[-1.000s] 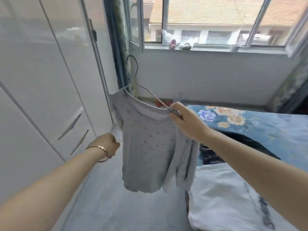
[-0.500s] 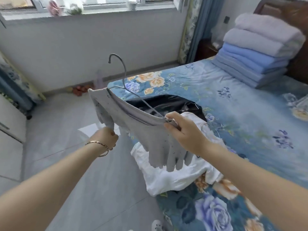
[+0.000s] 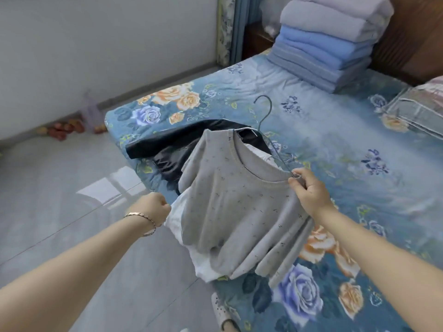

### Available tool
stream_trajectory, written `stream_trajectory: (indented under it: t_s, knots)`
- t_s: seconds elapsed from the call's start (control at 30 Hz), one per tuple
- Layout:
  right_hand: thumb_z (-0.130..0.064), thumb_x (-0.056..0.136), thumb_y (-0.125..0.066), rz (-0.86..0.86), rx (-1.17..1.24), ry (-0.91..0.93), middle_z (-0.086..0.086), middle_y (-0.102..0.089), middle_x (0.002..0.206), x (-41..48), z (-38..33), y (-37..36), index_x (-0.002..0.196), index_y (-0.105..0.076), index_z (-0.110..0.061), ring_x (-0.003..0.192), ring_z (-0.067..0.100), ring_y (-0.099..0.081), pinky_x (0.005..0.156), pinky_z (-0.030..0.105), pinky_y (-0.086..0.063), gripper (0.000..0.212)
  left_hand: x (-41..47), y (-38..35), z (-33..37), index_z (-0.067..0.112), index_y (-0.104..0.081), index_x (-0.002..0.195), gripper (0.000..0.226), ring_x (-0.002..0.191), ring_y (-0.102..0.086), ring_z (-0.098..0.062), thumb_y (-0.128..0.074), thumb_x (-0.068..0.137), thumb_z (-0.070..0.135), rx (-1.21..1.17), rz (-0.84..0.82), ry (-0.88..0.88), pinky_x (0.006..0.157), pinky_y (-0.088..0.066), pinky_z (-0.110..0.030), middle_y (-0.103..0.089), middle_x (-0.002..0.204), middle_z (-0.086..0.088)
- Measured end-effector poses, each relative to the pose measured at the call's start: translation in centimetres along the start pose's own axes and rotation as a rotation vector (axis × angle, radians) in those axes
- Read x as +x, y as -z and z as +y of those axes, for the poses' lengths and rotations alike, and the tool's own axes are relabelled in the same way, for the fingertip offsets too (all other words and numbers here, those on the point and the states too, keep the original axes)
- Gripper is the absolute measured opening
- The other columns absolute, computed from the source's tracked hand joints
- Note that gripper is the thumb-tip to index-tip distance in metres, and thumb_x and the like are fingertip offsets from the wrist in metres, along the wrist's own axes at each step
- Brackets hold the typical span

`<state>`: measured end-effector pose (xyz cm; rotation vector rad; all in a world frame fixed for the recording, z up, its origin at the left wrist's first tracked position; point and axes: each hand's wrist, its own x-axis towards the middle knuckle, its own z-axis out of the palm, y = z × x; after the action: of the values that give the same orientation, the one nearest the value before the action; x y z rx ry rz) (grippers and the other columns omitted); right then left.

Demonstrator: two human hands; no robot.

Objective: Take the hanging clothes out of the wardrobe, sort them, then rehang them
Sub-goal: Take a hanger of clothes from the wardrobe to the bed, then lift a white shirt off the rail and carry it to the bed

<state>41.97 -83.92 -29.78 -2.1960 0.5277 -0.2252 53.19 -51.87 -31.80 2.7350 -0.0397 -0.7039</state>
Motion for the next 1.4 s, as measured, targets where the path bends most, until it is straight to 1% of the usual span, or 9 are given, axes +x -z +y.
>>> stream_trajectory:
  t_s: [0.07,0.17,0.4,0.5,0.6,0.8,1.0,1.23,1.4]
  knots:
    - [-0.014,0.096,-0.050,-0.013,-0.060,-0.097,-0.003,-0.035,0.059,2.5,3.6,-0.2,0.094,-0.049,-0.019,0.055,0.006,-0.039,0.055,0.014,-0.031,0.005,1.5,-1.3,1.2,0.008,-0.063,0.079,0.022,0.073,-0.070,-0.024,-0.041,0.083,0.014,-0.001,-0.029,0.016,0.075,-0.057,-0.033,-0.071,0.073,-0.004]
    - [-0.018,0.096,-0.048,-0.056,-0.139,-0.230,-0.005,-0.043,0.065,6.1,8.7,-0.7,0.096,-0.049,-0.020,0.072,0.023,-0.045,0.063,0.031,-0.029,0.002,3.8,-3.3,3.9,0.010,-0.062,0.077,0.021,0.073,-0.070,-0.024,-0.041,0.083,0.012,-0.011,-0.079,0.040,0.074,-0.057,-0.034,-0.071,0.074,-0.004]
    - [-0.024,0.099,-0.041,-0.042,-0.217,-0.507,0.009,-0.058,0.107,10.4,17.3,-1.1,0.123,-0.051,-0.013,0.106,0.034,-0.056,0.077,0.034,-0.037,0.028,9.0,-7.4,9.9,0.009,-0.064,0.080,0.022,0.077,-0.070,-0.025,-0.043,0.083,0.013,-0.059,-0.119,0.054,0.077,-0.058,-0.036,-0.072,0.075,-0.005]
    - [-0.020,0.098,-0.043,0.029,-0.409,-0.607,0.019,-0.051,0.122,11.9,20.0,-0.6,0.131,-0.047,-0.016,0.112,0.037,-0.049,0.087,0.040,-0.041,0.034,10.0,-8.0,11.4,0.014,-0.063,0.077,0.021,0.082,-0.068,-0.024,-0.043,0.083,0.016,-0.018,-0.126,0.051,0.080,-0.056,-0.035,-0.071,0.079,-0.002]
    - [-0.010,0.094,-0.047,0.018,-0.535,-0.682,0.021,-0.039,0.133,13.9,20.2,-0.4,0.141,-0.036,-0.017,0.123,0.037,-0.038,0.100,0.041,-0.034,0.049,10.3,-8.0,12.3,0.015,-0.063,0.080,0.020,0.083,-0.067,-0.024,-0.043,0.084,0.017,0.006,-0.140,0.058,0.082,-0.055,-0.036,-0.070,0.084,-0.002]
    - [-0.009,0.091,-0.041,-0.462,-0.686,-0.299,0.014,-0.045,0.136,16.9,12.8,-5.2,0.129,-0.049,-0.014,0.128,0.031,-0.040,0.103,0.035,-0.037,0.039,8.8,-6.8,11.7,0.008,-0.063,0.087,0.022,0.084,-0.067,-0.027,-0.042,0.085,0.014,-0.009,-0.131,0.089,0.081,-0.056,-0.037,-0.071,0.086,-0.008]
    - [-0.013,0.095,-0.037,-0.931,-0.637,0.064,0.007,-0.054,0.131,13.6,0.0,-11.8,0.125,-0.054,-0.015,0.118,0.027,-0.053,0.090,0.030,-0.042,0.034,4.4,-3.3,7.3,0.018,-0.052,0.075,0.016,0.086,-0.064,-0.024,-0.042,0.088,0.019,0.045,-0.132,0.164,0.080,-0.051,-0.030,-0.066,0.089,-0.004]
    - [-0.011,0.092,-0.040,-0.983,-0.813,0.621,0.010,-0.056,0.125,4.8,-17.6,-18.6,0.121,-0.056,-0.014,0.115,0.032,-0.055,0.094,0.036,-0.047,0.033,-5.2,3.5,-4.0,0.019,-0.050,0.082,0.010,0.077,-0.049,-0.023,-0.042,0.088,0.019,0.017,0.072,0.357,0.058,-0.033,-0.024,-0.056,0.087,-0.003]
    - [-0.011,0.095,-0.038,-0.996,-0.929,0.952,0.014,-0.054,0.130,-4.6,-30.1,-22.9,0.127,-0.053,-0.008,0.117,0.032,-0.054,0.097,0.035,-0.044,0.035,-15.8,9.0,-15.1,0.017,-0.058,0.092,0.017,0.100,-0.059,-0.027,-0.042,0.090,0.021,-0.064,0.284,0.587,0.073,-0.040,-0.026,-0.063,0.106,-0.008]
